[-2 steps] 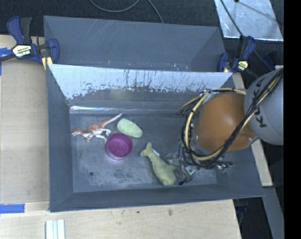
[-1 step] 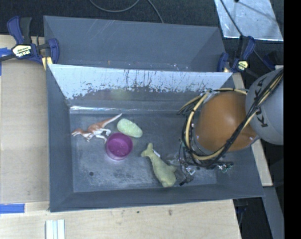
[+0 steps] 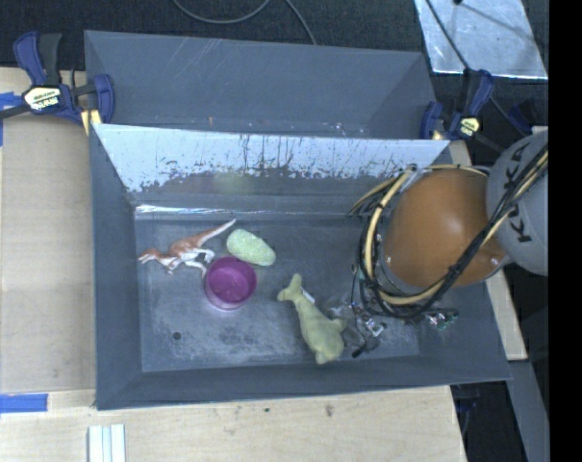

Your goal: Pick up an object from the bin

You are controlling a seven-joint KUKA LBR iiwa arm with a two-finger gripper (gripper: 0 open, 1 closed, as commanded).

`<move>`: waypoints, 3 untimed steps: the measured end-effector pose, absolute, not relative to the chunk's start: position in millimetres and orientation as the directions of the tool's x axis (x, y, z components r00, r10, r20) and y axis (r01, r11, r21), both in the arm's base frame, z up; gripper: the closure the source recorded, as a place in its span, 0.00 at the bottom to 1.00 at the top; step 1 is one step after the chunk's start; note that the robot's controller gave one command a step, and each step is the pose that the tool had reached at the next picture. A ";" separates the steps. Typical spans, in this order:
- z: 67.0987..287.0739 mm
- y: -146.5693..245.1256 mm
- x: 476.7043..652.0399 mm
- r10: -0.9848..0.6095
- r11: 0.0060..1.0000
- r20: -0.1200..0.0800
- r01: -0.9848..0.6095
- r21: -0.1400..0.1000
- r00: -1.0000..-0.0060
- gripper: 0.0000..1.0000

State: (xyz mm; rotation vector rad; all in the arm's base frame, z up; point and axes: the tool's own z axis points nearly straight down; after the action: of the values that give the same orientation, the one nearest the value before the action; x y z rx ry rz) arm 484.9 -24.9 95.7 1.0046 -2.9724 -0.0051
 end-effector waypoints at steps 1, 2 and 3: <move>113.6 -25.3 487.0 -0.606 0.795 -0.002 -0.606 -0.001 -0.795 1.00; 122.7 -25.4 488.0 -0.605 0.796 -0.006 -0.605 -0.004 -0.796 1.00; 131.8 -25.0 486.3 -0.605 0.796 0.001 -0.605 0.002 -0.796 1.00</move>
Offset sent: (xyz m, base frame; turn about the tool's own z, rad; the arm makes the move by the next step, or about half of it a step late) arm 0.0000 0.0000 0.0385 0.0000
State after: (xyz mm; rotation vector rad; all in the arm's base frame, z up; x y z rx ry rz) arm 486.3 -25.0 131.8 1.0026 -2.9761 -0.0023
